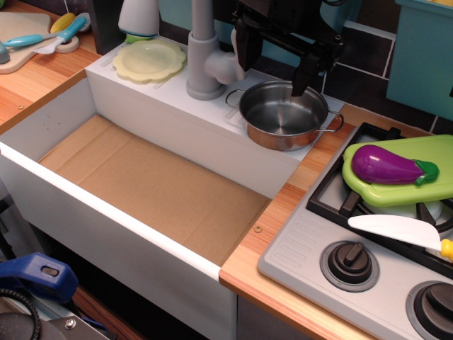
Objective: Put pot or pan in sink
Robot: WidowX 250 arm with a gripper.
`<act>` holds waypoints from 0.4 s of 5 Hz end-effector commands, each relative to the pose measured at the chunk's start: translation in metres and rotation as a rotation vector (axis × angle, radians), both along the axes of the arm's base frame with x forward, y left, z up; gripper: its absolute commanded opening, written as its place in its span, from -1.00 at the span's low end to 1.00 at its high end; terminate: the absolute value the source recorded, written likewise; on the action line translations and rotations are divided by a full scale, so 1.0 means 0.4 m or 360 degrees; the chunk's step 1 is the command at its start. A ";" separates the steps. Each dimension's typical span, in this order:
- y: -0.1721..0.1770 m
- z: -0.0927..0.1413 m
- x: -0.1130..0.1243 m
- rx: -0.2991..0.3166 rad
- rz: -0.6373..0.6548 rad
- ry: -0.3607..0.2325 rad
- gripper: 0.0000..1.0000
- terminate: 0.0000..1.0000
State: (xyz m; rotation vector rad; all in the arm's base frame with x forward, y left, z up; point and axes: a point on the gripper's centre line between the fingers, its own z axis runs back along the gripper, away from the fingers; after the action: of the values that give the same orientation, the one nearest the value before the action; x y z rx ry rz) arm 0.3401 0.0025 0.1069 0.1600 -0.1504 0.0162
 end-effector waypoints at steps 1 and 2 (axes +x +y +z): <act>0.000 0.000 0.000 0.0000 0.0000 0.0000 1.00 -1.00; 0.010 -0.008 0.003 0.0082 -0.0327 -0.0035 1.00 -1.00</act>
State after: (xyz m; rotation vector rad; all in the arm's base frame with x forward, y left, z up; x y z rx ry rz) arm 0.3385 0.0087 0.0809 0.2021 -0.1533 -0.2898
